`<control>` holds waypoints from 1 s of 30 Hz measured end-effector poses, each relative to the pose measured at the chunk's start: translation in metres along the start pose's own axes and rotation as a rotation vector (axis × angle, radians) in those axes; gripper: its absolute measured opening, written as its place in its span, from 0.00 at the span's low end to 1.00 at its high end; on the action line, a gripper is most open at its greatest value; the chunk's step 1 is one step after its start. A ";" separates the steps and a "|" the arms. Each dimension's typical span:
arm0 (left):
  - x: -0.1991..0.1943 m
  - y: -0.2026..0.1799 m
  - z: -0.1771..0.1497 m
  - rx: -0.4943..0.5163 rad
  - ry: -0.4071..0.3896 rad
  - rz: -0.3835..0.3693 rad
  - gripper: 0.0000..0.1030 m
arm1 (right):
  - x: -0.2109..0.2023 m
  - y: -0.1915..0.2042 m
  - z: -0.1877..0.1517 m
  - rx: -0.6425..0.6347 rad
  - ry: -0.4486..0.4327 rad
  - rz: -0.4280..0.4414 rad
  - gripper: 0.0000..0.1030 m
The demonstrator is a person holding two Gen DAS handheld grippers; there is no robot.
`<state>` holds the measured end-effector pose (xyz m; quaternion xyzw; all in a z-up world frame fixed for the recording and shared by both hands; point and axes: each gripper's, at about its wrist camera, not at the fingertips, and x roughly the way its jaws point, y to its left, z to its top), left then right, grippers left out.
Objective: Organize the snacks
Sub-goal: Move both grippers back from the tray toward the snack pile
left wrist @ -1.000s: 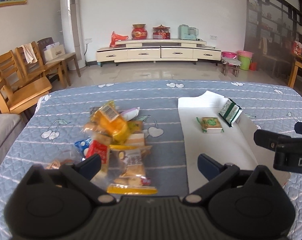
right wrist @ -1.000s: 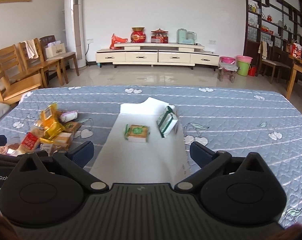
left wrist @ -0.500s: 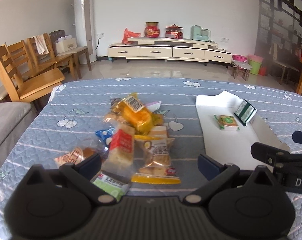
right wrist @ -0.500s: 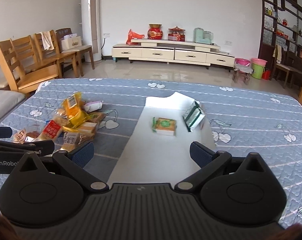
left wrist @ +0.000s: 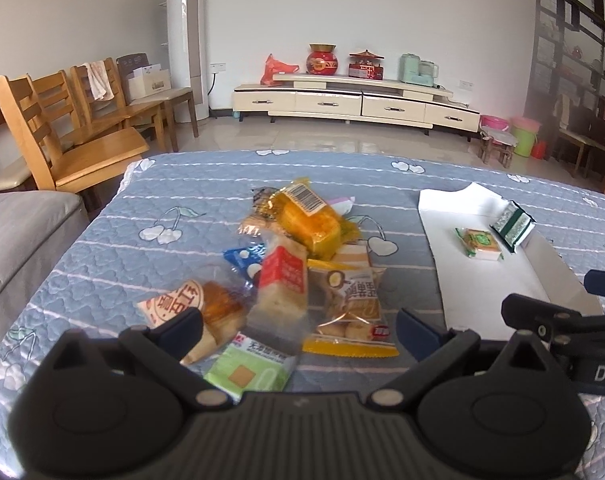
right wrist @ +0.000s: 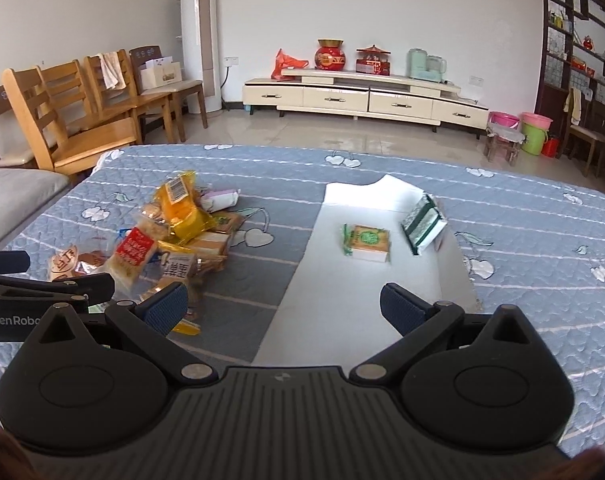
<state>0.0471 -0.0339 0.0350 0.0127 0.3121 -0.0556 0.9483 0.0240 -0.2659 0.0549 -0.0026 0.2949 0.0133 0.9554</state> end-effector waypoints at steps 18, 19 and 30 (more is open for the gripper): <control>-0.001 0.037 -0.017 -0.035 0.014 0.021 0.99 | 0.013 0.026 -0.005 -0.053 0.039 0.055 1.00; -0.001 0.039 -0.018 -0.039 0.014 0.023 0.99 | 0.014 0.027 -0.006 -0.055 0.041 0.059 1.00; -0.003 0.060 -0.028 -0.066 0.018 0.028 0.99 | 0.018 0.042 -0.009 -0.074 0.057 0.092 1.00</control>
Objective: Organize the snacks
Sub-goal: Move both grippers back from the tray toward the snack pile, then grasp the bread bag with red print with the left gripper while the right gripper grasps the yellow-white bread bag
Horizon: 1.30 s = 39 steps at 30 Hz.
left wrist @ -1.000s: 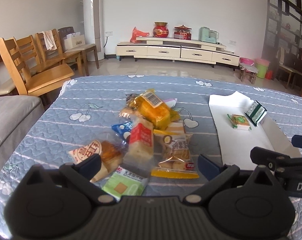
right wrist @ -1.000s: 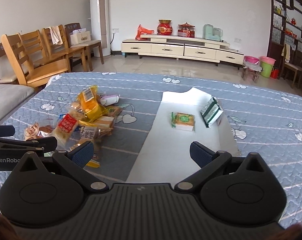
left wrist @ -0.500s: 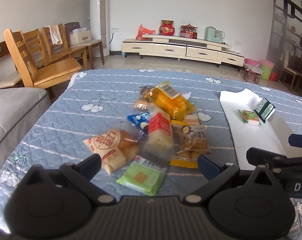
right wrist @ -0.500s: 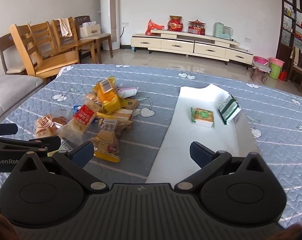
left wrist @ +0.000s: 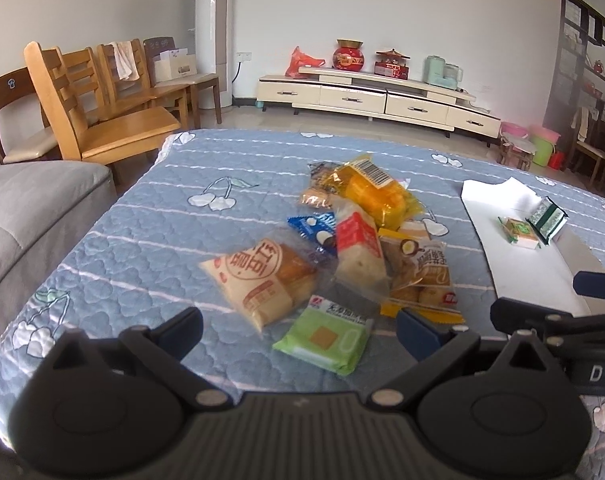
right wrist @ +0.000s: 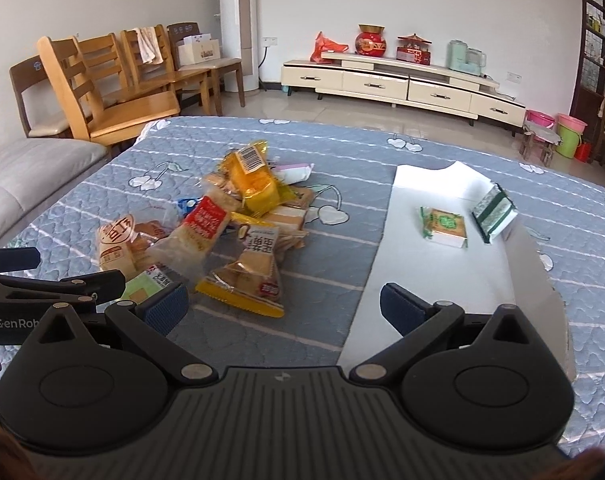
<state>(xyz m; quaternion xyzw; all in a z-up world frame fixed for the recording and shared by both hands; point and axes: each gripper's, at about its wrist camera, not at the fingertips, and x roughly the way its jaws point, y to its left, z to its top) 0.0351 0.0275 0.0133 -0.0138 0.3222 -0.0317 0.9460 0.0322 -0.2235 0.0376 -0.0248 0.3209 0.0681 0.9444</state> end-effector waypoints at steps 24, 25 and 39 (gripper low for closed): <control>0.051 0.039 0.005 0.285 -0.034 0.057 0.99 | 0.008 -0.002 -0.013 0.026 0.029 0.027 1.00; 0.057 0.039 0.009 0.322 -0.031 0.046 0.99 | 0.008 -0.003 -0.013 0.029 0.027 0.027 1.00; 0.125 0.035 0.023 0.410 0.070 -0.159 0.91 | 0.021 -0.014 -0.011 0.067 0.055 0.000 1.00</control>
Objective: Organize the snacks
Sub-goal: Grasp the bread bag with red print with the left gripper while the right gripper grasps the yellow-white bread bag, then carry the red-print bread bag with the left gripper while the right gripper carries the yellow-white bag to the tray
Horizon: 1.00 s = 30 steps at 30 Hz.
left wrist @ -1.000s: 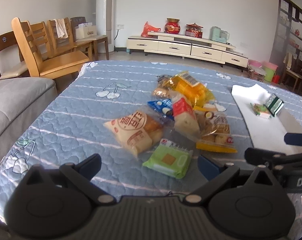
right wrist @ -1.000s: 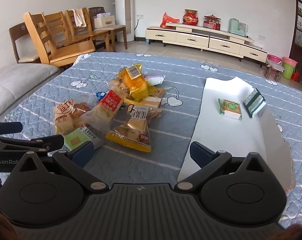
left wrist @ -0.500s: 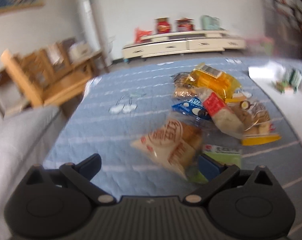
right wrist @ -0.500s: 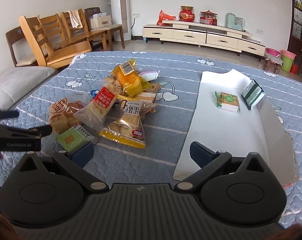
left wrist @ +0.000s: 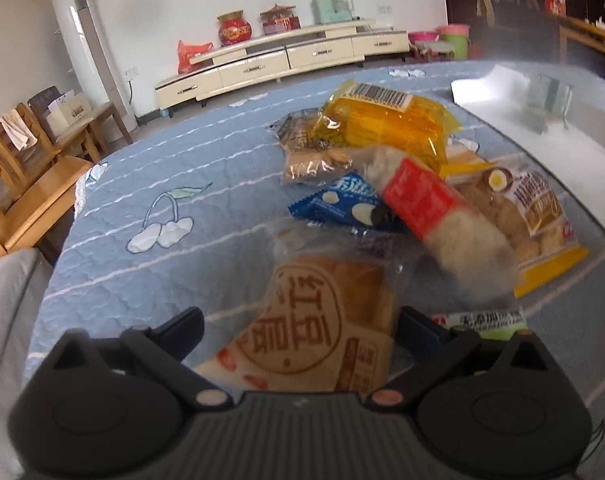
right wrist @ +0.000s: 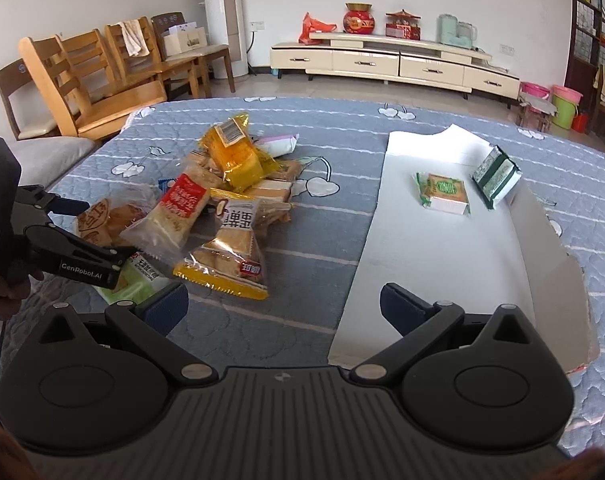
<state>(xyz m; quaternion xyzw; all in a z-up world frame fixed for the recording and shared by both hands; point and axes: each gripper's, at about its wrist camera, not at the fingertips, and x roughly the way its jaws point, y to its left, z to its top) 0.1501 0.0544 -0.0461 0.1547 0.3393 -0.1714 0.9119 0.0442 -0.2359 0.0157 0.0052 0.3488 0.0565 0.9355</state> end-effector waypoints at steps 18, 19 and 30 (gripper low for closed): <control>-0.063 0.005 -0.034 -0.351 -0.041 0.191 0.66 | 0.069 0.021 0.040 0.048 0.036 0.020 1.00; -0.066 0.003 -0.036 -0.367 -0.045 0.191 0.66 | 0.076 0.023 0.041 0.045 0.047 0.014 1.00; -0.080 -0.015 -0.028 -0.397 -0.084 0.187 0.65 | 0.102 0.022 0.036 0.065 0.118 0.049 0.49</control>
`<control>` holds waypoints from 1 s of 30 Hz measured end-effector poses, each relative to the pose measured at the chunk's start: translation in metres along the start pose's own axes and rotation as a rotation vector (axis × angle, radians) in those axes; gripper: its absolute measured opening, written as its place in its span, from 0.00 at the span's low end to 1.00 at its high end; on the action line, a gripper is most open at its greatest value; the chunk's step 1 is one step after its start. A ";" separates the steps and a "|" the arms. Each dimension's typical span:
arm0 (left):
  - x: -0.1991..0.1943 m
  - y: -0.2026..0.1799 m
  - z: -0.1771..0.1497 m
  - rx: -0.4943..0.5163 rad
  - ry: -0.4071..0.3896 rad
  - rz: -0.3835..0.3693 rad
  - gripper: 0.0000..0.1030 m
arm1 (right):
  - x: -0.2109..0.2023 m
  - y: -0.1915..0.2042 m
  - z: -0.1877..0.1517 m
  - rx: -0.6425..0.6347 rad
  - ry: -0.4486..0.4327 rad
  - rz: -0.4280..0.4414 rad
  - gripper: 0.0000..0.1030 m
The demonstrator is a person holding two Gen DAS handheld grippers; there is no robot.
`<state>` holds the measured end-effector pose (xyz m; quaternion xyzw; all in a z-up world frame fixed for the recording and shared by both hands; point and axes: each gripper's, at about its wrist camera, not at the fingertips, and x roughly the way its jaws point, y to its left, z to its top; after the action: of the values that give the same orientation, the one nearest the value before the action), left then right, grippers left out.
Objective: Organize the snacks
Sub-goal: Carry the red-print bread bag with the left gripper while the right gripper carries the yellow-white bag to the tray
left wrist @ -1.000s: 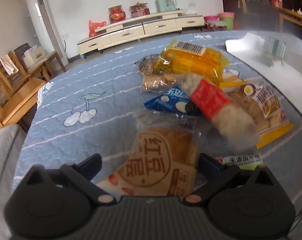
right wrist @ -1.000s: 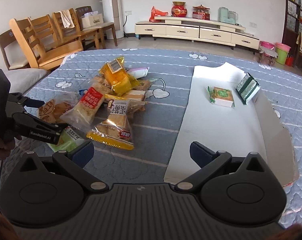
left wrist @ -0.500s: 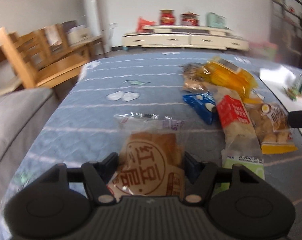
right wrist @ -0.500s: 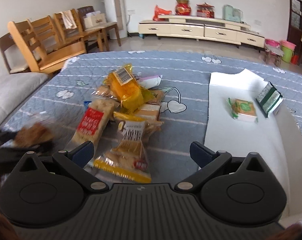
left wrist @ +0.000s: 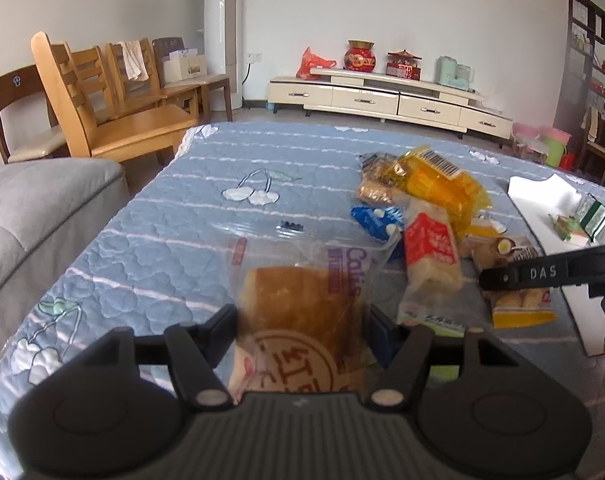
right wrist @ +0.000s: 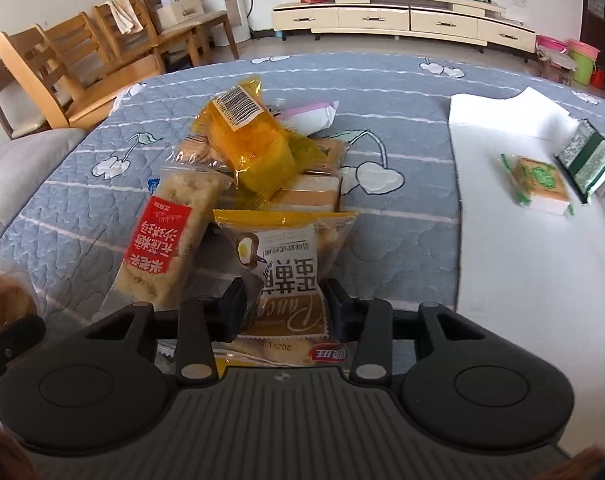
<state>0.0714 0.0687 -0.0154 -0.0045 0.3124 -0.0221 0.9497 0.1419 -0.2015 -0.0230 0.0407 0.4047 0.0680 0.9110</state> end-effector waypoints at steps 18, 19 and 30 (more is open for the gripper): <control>-0.038 -0.027 0.006 0.035 -0.076 0.034 0.65 | -0.107 -0.029 -0.030 -0.073 -0.125 -0.066 0.48; -0.040 -0.029 0.006 0.038 -0.079 0.036 0.65 | -0.111 -0.034 -0.031 -0.073 -0.131 -0.073 0.48; -0.052 -0.033 0.007 0.020 -0.103 0.062 0.65 | -0.149 -0.067 -0.042 -0.035 -0.178 -0.156 0.48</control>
<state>0.0323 0.0377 0.0221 0.0138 0.2629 0.0045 0.9647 0.0177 -0.2906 0.0496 -0.0011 0.3229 0.0002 0.9464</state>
